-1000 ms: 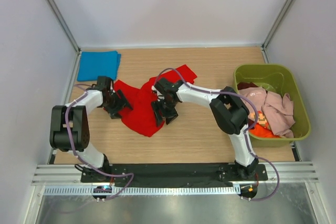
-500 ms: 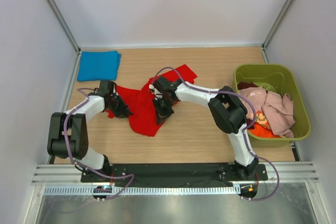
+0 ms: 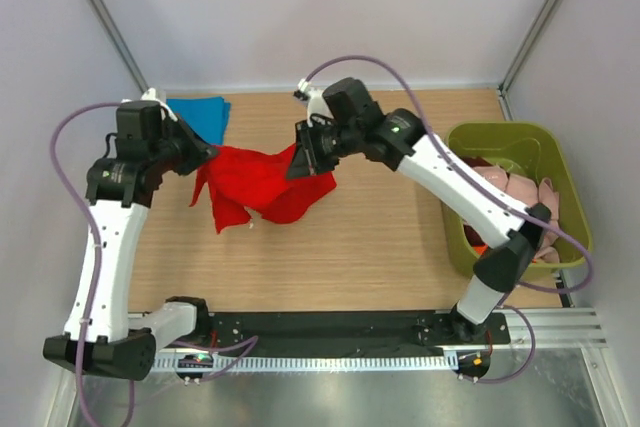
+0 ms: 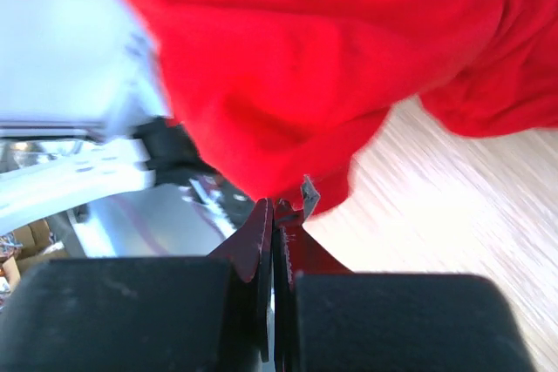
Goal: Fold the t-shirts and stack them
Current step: Flatten the tshirt out
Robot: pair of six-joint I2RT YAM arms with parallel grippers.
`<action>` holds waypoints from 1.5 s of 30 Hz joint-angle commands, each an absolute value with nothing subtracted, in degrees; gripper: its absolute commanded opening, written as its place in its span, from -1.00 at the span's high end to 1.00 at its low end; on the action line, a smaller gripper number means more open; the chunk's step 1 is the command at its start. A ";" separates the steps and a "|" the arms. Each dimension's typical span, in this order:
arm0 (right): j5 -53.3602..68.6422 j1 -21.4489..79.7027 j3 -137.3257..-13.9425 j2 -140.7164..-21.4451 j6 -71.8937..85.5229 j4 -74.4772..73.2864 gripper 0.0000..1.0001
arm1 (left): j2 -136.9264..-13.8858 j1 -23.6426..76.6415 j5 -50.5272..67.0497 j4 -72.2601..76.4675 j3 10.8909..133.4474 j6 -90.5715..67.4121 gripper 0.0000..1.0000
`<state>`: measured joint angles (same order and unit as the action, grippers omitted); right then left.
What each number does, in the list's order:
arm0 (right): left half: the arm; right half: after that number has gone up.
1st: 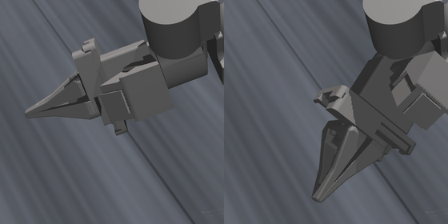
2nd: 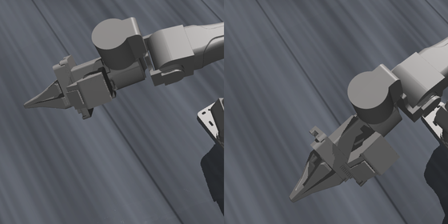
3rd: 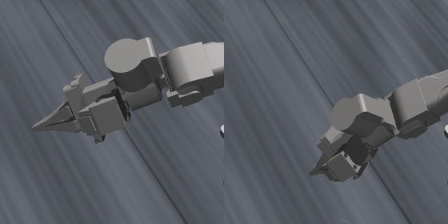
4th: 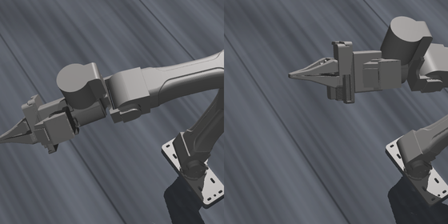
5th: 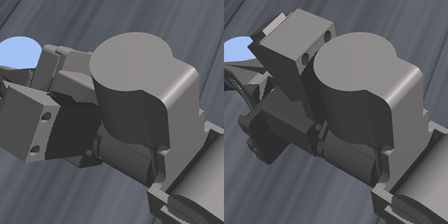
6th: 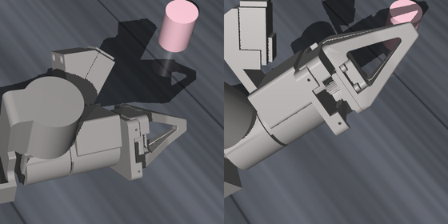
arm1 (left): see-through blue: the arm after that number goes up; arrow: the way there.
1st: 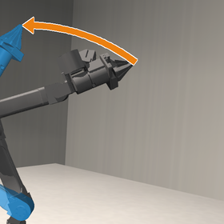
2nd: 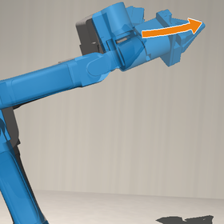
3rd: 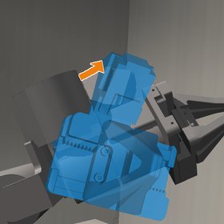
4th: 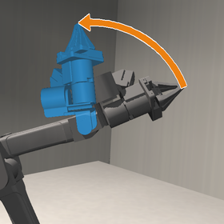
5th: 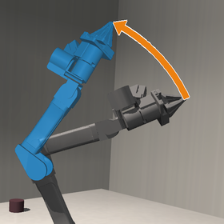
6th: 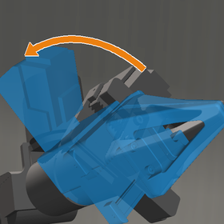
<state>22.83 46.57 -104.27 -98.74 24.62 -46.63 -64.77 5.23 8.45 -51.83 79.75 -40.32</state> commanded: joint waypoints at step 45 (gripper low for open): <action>13.45 32.43 -97.19 -109.40 25.67 -52.29 -0.21 | -60.30 13.63 2.47 -60.99 67.34 -41.31 -0.62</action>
